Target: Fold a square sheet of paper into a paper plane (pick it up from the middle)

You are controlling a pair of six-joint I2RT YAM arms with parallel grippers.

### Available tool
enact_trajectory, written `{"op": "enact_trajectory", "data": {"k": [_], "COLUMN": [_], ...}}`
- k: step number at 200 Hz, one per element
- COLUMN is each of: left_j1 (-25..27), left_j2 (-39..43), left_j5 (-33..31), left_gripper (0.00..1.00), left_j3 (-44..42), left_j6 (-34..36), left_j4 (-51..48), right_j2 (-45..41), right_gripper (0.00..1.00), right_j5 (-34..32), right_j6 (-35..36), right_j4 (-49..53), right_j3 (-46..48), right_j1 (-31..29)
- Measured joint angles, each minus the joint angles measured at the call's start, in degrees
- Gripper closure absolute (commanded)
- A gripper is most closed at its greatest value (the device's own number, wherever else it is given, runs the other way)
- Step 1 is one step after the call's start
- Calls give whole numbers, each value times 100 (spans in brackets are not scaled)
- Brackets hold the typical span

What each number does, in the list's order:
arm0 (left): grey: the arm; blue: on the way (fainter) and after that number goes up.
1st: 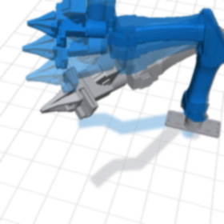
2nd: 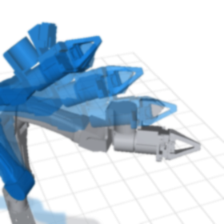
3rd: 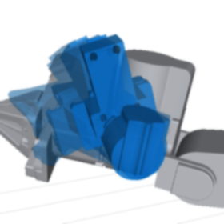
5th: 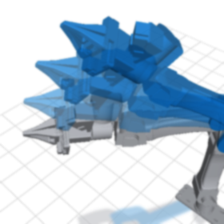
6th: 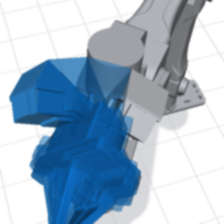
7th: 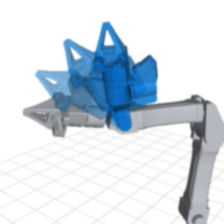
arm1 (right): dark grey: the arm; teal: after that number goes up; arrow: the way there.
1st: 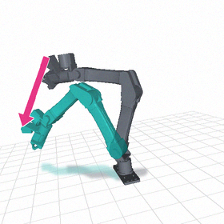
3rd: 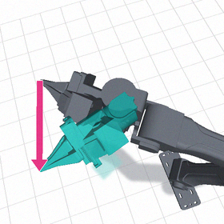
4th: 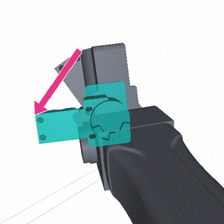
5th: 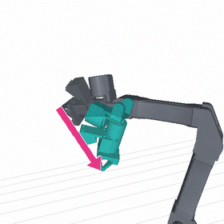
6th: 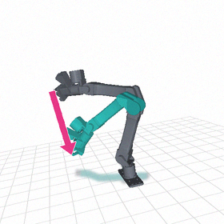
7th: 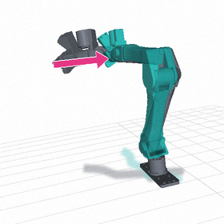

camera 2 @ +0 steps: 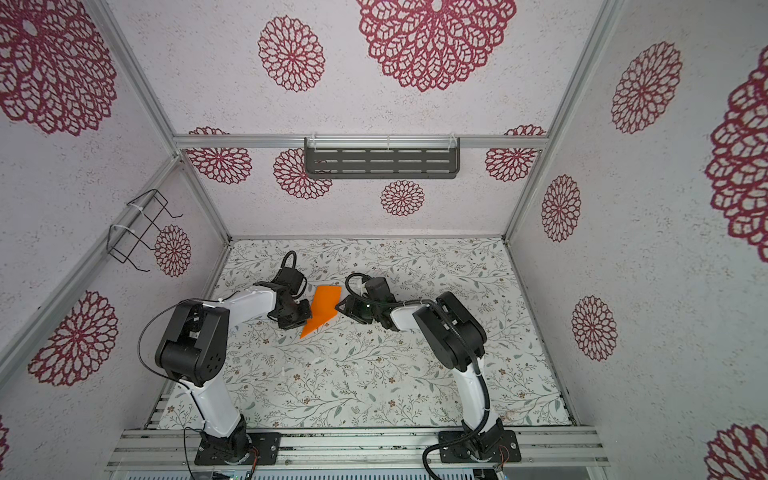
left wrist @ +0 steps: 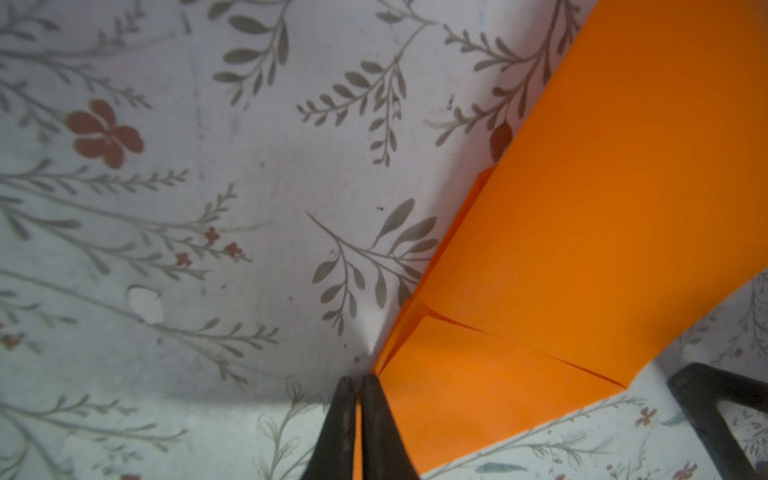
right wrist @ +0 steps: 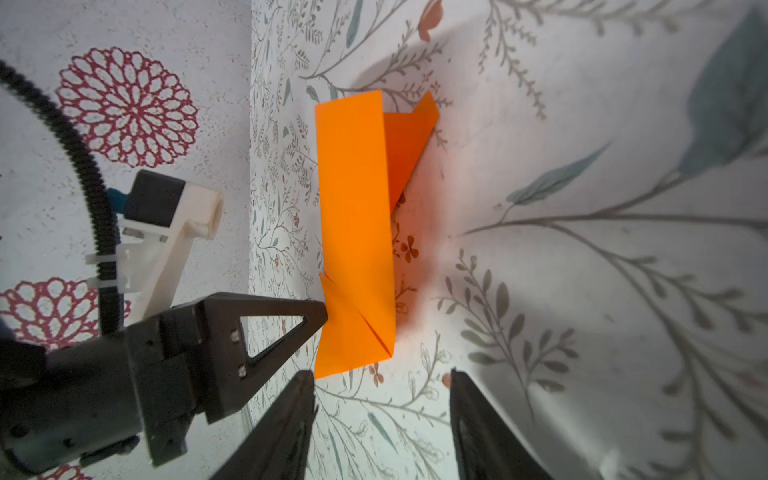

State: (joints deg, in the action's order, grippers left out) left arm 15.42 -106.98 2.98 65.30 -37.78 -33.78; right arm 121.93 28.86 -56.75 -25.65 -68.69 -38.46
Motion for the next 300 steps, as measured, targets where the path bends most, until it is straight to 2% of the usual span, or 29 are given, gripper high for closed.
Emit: {"op": "enact_trajectory", "data": {"k": [77,93,128,155,202,227,243,265,300], "left_j1": [-11,-11,-11,-2,280,640,850,1106,1576], "left_j2": [-79,-83,-83,-48,732,1222,1416,1478,1469], "left_j5": [59,59,90,219,424,496,549,654,649], "left_gripper": [91,90,88,84,58,39,30,21,17], "left_j3": [118,122,138,131,-107,-262,-442,-730,-1161], "left_j6": [9,11,28,94,254,363,409,546,994], "left_j4": [-85,-92,-105,-103,201,743,1191,1845,2839], "right_j2": [769,874,970,866,-101,-896,-1377,-1910,-2358], "right_gripper": [63,69,95,100,100,100,100,100,100], "right_j5": [448,503,540,411,-42,-262,-398,-544,-680], "right_j6": [-492,-592,-813,-828,-756,-737,-737,-756,-1008], "right_j4": [-155,-256,-354,-498,-595,-649,-662,-619,-426], "right_j3": [-841,-920,-918,-658,555,1263,1672,2142,2664], "right_j1": [-177,-195,-210,-192,46,319,498,715,953]}}
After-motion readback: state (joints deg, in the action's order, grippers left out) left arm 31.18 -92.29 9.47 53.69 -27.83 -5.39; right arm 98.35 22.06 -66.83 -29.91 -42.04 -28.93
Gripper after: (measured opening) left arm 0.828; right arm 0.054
